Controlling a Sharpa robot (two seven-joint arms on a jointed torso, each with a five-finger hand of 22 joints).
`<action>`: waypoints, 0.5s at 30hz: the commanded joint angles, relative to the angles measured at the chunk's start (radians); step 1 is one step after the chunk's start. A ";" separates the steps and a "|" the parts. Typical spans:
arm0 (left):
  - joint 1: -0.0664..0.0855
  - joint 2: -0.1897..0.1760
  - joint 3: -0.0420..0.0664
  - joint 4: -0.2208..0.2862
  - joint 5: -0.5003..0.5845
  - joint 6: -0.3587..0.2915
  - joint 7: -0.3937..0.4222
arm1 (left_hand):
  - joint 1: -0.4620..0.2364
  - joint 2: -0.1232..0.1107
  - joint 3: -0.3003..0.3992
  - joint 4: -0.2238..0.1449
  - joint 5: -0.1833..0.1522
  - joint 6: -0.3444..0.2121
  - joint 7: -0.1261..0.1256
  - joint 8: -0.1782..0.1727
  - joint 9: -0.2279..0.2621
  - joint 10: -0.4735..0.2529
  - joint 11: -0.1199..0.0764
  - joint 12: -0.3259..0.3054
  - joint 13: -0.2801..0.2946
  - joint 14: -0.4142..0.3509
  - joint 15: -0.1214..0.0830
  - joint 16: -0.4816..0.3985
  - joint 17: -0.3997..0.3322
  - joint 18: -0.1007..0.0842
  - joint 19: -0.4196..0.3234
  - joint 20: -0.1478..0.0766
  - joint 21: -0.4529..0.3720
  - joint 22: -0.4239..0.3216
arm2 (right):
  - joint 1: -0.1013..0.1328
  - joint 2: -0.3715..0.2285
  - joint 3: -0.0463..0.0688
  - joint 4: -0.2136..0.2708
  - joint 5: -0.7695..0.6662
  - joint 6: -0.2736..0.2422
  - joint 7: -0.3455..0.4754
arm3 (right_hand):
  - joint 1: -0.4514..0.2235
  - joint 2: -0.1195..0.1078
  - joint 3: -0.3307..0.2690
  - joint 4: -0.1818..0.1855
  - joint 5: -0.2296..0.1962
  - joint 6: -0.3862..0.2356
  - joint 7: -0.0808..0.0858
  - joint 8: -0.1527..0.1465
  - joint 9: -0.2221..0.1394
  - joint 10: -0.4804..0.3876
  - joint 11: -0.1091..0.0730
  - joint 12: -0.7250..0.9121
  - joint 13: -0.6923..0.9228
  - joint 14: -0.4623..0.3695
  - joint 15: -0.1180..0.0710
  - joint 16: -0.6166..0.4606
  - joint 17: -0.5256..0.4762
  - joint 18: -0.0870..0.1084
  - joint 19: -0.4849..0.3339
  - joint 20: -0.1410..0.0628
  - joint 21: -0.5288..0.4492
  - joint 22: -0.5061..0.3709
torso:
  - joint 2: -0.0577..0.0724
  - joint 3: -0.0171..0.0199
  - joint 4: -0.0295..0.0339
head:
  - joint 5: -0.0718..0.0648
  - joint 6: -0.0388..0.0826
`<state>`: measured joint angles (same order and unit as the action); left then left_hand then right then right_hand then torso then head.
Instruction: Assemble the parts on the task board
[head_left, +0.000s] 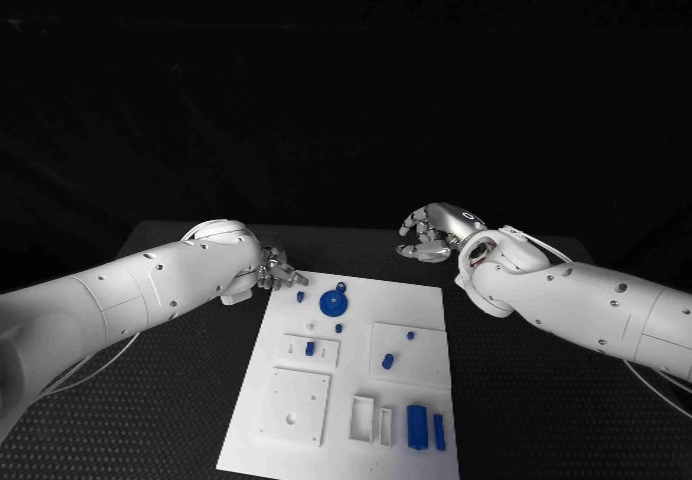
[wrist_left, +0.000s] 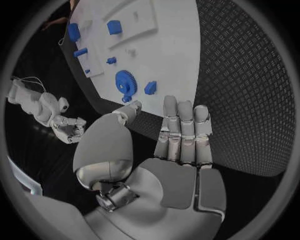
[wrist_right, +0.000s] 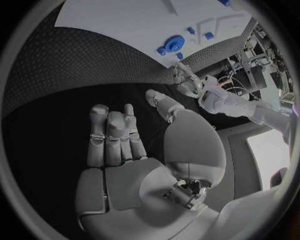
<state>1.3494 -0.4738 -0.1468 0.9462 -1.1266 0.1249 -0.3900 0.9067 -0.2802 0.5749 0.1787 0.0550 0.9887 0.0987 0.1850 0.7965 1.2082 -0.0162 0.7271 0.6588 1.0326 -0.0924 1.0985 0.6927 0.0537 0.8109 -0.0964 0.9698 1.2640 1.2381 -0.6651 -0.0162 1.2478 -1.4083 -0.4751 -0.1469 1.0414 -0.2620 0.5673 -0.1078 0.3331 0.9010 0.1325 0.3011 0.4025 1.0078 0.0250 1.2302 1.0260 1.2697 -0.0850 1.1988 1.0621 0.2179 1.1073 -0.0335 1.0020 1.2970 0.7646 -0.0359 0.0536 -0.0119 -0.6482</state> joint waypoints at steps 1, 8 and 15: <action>-0.004 0.014 0.000 -0.009 0.025 0.022 0.031 | 0.003 0.008 -0.007 0.001 -0.003 -0.004 -0.003 0.004 -0.001 0.007 0.001 -0.006 -0.001 -0.001 0.008 -0.003 -0.001 -0.001 0.003 -0.085 -0.005 0.001 | 0.000 0.002 0.000 0.000 -0.002 0.013 0.012 | -0.007 0.000 0.000 0.002 0.007 -0.003 0.007 -0.002 -0.001 -0.006 0.001 0.003 -0.001 0.003 0.002 -0.005 -0.001 0.044 0.004 0.001 -0.005 0.001 | -0.002 0.0000 0.0016 | -0.001 -0.002; -0.011 0.024 -0.003 -0.029 0.030 0.037 0.033 | -0.002 0.018 -0.015 0.014 -0.002 -0.013 0.002 0.003 -0.009 -0.002 0.006 -0.011 -0.005 -0.008 0.011 -0.002 -0.001 -0.002 -0.001 -0.081 -0.008 0.004 | 0.000 0.004 0.000 -0.001 -0.017 0.014 0.018 | -0.016 -0.004 -0.007 0.004 0.017 -0.004 0.008 -0.003 -0.001 -0.008 0.002 0.004 -0.003 0.002 0.003 -0.006 -0.001 0.044 0.003 0.002 -0.006 0.001 | -0.003 -0.0002 0.0013 | -0.002 -0.002; -0.011 0.027 -0.004 -0.039 0.030 0.062 0.025 | 0.020 0.053 -0.020 0.004 0.046 0.001 -0.003 0.016 -0.015 -0.001 0.002 -0.007 -0.006 -0.011 0.011 0.007 0.001 0.000 -0.004 -0.080 -0.007 0.014 | 0.000 0.004 0.000 0.000 -0.016 0.018 0.019 | -0.017 -0.004 -0.008 0.004 0.018 -0.004 0.008 -0.003 -0.001 -0.008 0.002 0.004 -0.003 0.002 0.003 -0.006 -0.001 0.044 0.003 0.002 -0.006 0.002 | -0.002 0.0010 0.0026 | -0.007 -0.001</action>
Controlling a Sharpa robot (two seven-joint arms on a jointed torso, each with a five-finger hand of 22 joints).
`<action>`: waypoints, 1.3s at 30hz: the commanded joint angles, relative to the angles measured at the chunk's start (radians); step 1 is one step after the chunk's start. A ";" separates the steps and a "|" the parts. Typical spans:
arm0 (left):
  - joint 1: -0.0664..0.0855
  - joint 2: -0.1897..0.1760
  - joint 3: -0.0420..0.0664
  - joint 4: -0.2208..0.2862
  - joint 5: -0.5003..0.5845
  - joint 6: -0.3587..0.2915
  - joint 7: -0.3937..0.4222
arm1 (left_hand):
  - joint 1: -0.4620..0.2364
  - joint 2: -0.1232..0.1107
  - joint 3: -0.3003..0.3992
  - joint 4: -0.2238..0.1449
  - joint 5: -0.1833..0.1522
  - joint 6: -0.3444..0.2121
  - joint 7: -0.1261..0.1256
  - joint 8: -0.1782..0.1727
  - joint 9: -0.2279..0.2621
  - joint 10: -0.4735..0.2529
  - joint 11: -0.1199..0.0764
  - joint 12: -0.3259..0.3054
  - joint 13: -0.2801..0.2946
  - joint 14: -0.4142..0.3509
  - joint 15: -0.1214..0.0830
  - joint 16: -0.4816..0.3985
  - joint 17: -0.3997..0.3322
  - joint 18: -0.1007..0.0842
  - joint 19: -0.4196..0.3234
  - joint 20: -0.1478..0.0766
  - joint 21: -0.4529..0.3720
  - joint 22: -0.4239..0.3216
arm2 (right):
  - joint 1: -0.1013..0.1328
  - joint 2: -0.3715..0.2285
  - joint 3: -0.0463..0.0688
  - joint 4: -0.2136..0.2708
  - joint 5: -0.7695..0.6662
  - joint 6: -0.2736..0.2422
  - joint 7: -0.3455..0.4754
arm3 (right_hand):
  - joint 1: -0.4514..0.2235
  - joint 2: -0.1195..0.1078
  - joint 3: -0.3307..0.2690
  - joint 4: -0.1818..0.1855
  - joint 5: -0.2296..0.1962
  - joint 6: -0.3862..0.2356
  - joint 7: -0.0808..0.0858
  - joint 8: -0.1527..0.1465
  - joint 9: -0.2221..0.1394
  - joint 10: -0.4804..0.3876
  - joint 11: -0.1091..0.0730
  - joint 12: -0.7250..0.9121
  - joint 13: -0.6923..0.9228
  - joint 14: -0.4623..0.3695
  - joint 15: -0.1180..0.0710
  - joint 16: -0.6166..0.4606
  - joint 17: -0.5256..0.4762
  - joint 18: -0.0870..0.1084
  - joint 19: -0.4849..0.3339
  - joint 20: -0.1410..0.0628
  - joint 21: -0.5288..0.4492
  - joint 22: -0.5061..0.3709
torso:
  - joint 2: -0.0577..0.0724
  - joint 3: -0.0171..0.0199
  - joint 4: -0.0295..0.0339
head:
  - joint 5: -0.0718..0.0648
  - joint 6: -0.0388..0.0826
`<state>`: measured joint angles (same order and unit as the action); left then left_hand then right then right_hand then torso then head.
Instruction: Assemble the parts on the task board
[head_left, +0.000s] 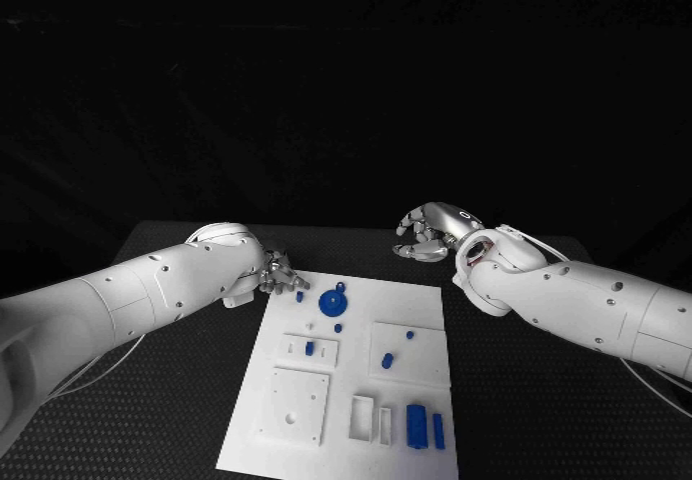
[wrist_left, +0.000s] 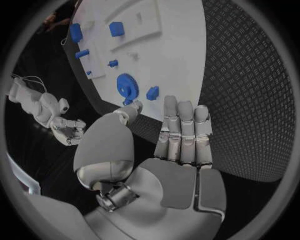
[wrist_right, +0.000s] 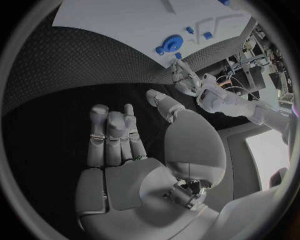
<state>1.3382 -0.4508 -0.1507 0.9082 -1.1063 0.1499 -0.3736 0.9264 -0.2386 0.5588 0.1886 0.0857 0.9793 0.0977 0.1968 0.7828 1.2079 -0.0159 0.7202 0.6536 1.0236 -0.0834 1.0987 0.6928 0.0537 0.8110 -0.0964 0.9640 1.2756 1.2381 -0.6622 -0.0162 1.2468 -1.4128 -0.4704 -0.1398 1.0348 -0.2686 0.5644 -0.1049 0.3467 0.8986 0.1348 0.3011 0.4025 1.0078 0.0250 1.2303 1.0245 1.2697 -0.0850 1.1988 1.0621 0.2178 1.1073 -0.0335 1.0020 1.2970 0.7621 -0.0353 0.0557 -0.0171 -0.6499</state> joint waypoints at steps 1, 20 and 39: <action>0.000 0.004 0.000 -0.001 0.010 0.041 0.007 | 0.003 0.018 -0.008 -0.010 0.023 0.013 -0.003 0.007 -0.003 0.000 0.000 0.001 -0.001 -0.002 0.002 0.009 0.001 0.000 -0.004 -0.080 -0.001 0.004 | 0.000 0.001 0.000 0.001 -0.011 0.013 0.012 | -0.011 0.003 -0.005 0.001 0.004 -0.002 0.005 -0.003 -0.001 -0.008 0.002 0.004 -0.001 0.002 0.003 -0.006 -0.001 0.044 0.003 0.002 -0.006 0.002 | 0.000 0.0003 0.0004 | -0.002 0.001; -0.005 0.014 0.000 -0.008 0.014 0.080 0.017 | 0.028 0.060 -0.030 -0.063 0.030 0.047 -0.013 0.026 -0.017 0.001 -0.007 0.006 -0.004 -0.007 0.001 0.019 0.001 0.000 -0.008 -0.081 -0.004 0.017 | 0.000 0.002 0.000 -0.002 -0.007 0.014 0.011 | -0.014 0.004 -0.010 0.000 -0.008 -0.002 0.006 -0.002 -0.001 -0.008 0.002 0.006 -0.003 0.002 0.003 -0.006 -0.001 0.044 0.003 0.002 -0.006 0.002 | 0.000 0.0000 -0.0001 | -0.001 -0.002; -0.009 0.017 -0.001 -0.010 0.046 0.081 0.021 | 0.048 0.135 -0.027 -0.138 0.031 0.062 -0.015 0.027 -0.038 0.002 -0.009 0.008 -0.010 -0.010 0.001 0.026 -0.004 -0.002 -0.006 -0.081 -0.011 0.028 | 0.000 0.004 0.000 -0.003 -0.006 0.014 0.012 | -0.010 0.007 -0.009 -0.002 -0.013 -0.004 0.006 -0.003 -0.002 -0.009 0.003 0.006 -0.004 0.002 0.003 -0.006 -0.001 0.044 0.003 0.001 -0.007 0.002 | 0.000 -0.0012 0.0000 | -0.004 -0.005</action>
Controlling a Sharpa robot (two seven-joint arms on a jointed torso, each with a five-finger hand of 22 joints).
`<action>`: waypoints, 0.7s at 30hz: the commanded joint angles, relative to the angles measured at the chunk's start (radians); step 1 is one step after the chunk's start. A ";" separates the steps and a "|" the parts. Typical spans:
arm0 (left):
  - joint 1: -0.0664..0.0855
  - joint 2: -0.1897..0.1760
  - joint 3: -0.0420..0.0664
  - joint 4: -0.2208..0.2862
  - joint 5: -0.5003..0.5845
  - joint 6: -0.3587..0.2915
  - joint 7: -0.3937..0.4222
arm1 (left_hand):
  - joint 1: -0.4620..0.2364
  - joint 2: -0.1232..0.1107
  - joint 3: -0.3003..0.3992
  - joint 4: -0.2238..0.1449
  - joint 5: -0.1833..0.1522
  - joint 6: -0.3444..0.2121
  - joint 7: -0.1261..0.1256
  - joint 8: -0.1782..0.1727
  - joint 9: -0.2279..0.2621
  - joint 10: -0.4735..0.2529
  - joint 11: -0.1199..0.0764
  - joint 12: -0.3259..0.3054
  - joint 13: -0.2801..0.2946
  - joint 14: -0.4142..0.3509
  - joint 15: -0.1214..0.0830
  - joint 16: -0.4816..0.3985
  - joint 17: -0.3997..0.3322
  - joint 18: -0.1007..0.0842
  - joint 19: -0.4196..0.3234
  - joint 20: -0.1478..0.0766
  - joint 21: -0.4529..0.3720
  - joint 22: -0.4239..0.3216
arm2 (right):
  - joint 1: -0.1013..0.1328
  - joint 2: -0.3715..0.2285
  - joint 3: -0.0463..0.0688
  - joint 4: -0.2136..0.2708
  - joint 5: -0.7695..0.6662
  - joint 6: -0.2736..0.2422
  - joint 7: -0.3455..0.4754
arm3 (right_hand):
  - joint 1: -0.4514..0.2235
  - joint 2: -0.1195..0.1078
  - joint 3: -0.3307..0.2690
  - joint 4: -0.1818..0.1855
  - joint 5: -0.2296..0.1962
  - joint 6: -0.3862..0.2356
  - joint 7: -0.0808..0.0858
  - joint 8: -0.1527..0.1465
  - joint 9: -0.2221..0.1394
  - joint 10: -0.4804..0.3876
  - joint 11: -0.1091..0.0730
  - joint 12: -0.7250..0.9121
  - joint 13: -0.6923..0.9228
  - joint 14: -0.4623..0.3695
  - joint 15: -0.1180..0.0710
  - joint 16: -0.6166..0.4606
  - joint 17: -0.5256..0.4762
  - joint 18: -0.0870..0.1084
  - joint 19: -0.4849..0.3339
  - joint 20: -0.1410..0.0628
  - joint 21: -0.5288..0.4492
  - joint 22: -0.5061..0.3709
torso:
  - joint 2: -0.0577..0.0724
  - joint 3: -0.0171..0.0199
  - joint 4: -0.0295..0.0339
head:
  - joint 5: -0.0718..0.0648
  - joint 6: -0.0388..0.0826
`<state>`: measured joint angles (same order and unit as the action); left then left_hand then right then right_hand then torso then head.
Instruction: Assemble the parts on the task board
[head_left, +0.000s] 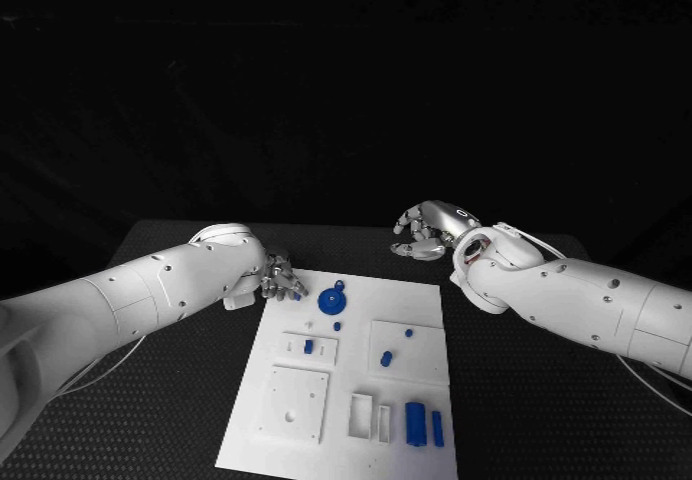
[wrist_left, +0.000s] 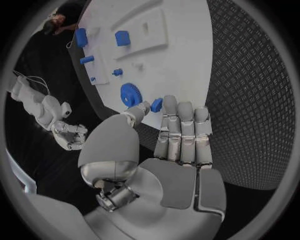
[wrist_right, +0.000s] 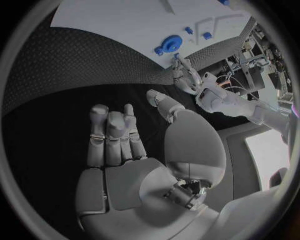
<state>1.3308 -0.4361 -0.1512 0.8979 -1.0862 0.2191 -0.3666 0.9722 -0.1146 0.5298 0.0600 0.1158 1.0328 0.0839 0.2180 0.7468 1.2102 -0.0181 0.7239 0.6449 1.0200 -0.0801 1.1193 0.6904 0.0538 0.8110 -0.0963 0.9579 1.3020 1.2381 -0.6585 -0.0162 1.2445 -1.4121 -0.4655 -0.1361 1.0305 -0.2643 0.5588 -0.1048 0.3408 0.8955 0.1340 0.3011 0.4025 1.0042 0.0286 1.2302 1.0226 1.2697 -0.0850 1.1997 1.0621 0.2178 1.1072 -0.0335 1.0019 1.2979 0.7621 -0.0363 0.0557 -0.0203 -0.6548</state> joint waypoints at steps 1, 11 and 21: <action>-0.001 0.003 0.000 0.000 0.029 0.013 0.015 | 0.005 0.019 0.005 -0.014 -0.002 0.009 -0.001 0.006 -0.003 0.000 -0.007 0.005 -0.002 -0.006 -0.003 0.006 -0.001 -0.002 -0.006 -0.081 -0.005 0.002 | 0.000 0.001 0.000 0.000 -0.007 0.009 0.008 | -0.006 0.003 -0.004 -0.003 -0.007 -0.001 0.007 -0.003 -0.001 -0.005 -0.001 0.006 -0.002 0.002 0.003 -0.007 -0.001 0.044 0.003 0.001 -0.007 0.001 | 0.000 0.0001 0.0001 | -0.001 -0.001; -0.001 0.007 0.000 -0.013 0.043 -0.002 0.026 | 0.033 0.105 0.035 -0.103 -0.004 0.028 -0.005 0.017 -0.011 0.010 -0.009 0.005 -0.009 -0.003 -0.003 0.013 -0.006 -0.006 -0.001 -0.081 -0.008 0.013 | 0.000 0.001 0.000 -0.002 -0.007 0.010 0.007 | -0.004 0.003 -0.003 -0.003 -0.008 -0.001 0.007 -0.003 -0.001 -0.005 -0.001 0.007 -0.002 0.002 0.003 -0.007 -0.001 0.044 0.003 0.001 -0.007 0.001 | 0.000 0.0005 -0.0008 | 0.000 -0.002; -0.001 -0.009 0.000 0.005 0.067 -0.029 0.028 | 0.034 0.143 0.064 -0.182 0.014 0.056 -0.013 0.034 -0.017 0.041 -0.016 0.007 -0.016 0.015 -0.005 0.027 -0.008 -0.007 0.016 -0.083 -0.005 0.022 | 0.000 0.000 0.000 -0.004 -0.006 0.010 0.007 | -0.004 0.004 -0.003 -0.004 -0.009 -0.001 0.007 -0.003 -0.001 -0.005 -0.001 0.007 -0.002 0.002 0.003 -0.007 -0.001 0.044 0.003 0.001 -0.007 0.001 | 0.000 0.0008 -0.0003 | 0.001 -0.004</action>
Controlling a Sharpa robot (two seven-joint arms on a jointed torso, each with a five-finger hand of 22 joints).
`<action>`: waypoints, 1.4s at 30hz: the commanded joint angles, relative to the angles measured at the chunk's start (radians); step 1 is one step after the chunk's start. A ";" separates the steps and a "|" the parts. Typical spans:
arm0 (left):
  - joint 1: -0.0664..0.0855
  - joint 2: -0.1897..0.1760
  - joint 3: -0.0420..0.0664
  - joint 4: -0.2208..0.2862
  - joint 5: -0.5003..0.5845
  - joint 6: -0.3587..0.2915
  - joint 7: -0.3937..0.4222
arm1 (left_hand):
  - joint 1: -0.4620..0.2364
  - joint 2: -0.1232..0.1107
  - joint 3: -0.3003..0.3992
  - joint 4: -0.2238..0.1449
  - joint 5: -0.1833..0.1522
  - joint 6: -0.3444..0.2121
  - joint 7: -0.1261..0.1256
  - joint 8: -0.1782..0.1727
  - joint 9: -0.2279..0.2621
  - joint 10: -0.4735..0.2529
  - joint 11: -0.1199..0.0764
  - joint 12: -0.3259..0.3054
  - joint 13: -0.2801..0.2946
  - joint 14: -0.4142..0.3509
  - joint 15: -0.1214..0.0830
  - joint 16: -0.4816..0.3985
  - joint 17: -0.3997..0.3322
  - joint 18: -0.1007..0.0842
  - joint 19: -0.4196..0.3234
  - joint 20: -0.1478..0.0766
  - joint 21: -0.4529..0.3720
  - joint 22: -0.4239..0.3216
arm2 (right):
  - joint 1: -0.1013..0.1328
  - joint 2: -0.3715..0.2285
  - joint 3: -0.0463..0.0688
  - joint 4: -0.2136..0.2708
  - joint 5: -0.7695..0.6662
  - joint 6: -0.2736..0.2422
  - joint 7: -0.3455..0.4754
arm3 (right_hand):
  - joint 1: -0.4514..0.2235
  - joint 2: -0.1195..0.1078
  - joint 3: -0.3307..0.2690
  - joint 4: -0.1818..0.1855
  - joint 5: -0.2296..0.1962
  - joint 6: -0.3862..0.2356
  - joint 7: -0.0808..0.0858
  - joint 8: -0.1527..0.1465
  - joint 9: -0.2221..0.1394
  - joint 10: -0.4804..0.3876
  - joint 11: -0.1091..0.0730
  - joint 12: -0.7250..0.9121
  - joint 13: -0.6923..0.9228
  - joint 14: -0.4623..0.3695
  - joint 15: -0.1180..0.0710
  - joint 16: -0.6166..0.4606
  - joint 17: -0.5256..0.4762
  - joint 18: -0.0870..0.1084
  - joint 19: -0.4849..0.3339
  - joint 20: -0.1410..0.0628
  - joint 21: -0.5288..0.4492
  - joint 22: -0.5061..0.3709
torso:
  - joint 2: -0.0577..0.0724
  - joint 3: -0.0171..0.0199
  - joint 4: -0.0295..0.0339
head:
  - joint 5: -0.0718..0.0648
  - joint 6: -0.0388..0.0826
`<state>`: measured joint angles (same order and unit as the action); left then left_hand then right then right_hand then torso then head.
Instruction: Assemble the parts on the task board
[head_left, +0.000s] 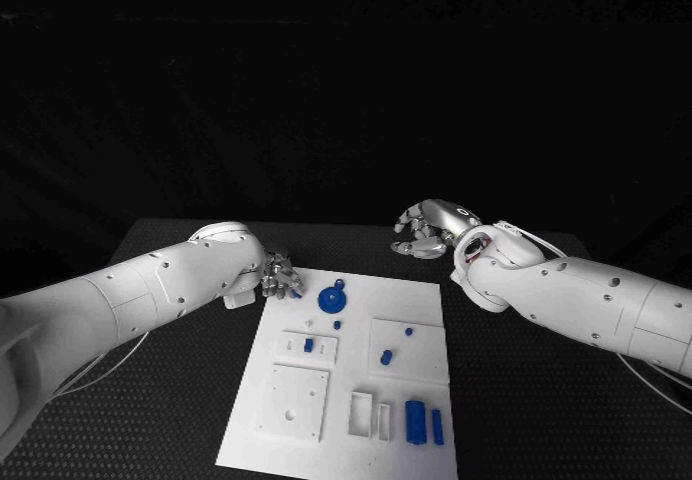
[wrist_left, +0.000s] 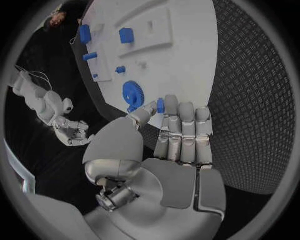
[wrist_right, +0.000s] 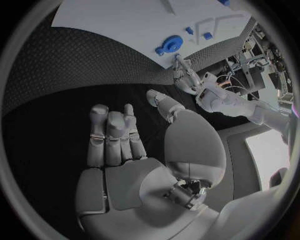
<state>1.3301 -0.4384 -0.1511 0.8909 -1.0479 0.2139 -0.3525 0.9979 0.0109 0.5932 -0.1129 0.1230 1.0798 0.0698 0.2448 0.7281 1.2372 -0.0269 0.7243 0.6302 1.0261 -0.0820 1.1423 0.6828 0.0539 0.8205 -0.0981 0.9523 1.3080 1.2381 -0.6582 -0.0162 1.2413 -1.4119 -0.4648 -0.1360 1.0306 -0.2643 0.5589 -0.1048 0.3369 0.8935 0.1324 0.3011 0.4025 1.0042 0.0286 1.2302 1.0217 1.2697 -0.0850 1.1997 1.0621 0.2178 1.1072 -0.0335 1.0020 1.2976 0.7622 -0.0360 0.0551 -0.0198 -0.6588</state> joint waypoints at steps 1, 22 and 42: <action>0.000 -0.013 0.001 0.018 0.035 -0.028 0.013 | 0.007 0.018 0.002 -0.011 0.008 0.010 0.001 0.007 0.001 0.016 -0.008 0.007 -0.001 0.010 -0.003 0.004 -0.001 -0.007 0.008 -0.081 0.001 0.016 | 0.000 0.000 0.000 -0.001 -0.006 0.010 0.007 | -0.004 0.004 -0.003 -0.004 -0.005 0.001 0.008 -0.003 -0.001 -0.005 -0.001 0.007 -0.001 0.002 0.003 -0.007 -0.001 0.044 0.003 0.001 -0.007 0.002 | 0.000 0.0006 0.0004 | 0.000 0.000; 0.029 -0.252 0.001 0.419 -0.034 -0.185 -0.054 | -0.054 -0.003 0.021 -0.091 0.176 0.090 -0.033 0.034 -0.017 0.133 -0.043 0.055 0.015 0.106 -0.054 0.086 0.019 0.009 0.093 -0.120 0.072 0.021 | 0.000 -0.017 0.000 0.001 0.000 0.013 0.008 | -0.006 0.003 -0.004 -0.003 -0.004 0.001 0.008 -0.003 -0.001 -0.006 -0.001 0.007 -0.002 0.002 0.003 -0.007 -0.001 0.044 0.003 0.001 -0.007 0.002 | -0.002 0.0001 0.0034 | 0.007 -0.003; 0.027 -0.332 -0.087 0.590 -0.157 -0.217 -0.129 | -0.094 -0.013 0.031 -0.080 0.211 0.148 -0.062 0.075 -0.015 0.174 -0.072 0.161 0.084 0.155 -0.105 0.177 0.040 0.020 0.139 -0.155 0.154 0.021 | 0.000 -0.021 0.000 0.003 0.001 0.018 0.009 | -0.006 0.002 -0.004 -0.003 -0.002 0.000 0.008 -0.003 -0.002 -0.006 -0.001 0.007 -0.002 0.001 0.003 -0.007 -0.001 0.044 0.002 0.001 -0.008 0.002 | -0.002 0.0005 0.0033 | 0.017 -0.021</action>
<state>1.3571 -0.7697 -0.2366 1.4768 -1.1650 0.0141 -0.4566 0.9031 -0.0142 0.5960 -0.1718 0.3302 1.1901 0.0375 0.2646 0.7078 1.3566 -0.0431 0.8814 0.7118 1.1313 -0.1274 1.3152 0.7222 0.0626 0.9544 -0.1356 1.0996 1.3074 1.2381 -0.6784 -0.0163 1.2440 -1.4093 -0.4587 -0.1352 1.0306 -0.2644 0.5589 -0.1048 0.3370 0.8942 0.1356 0.3011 0.4025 1.0042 0.0286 1.2342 1.0208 1.2697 -0.0850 1.1957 1.0621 0.2178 1.1071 -0.0334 0.9989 1.2981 0.7602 -0.0360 0.0590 -0.0044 -0.6777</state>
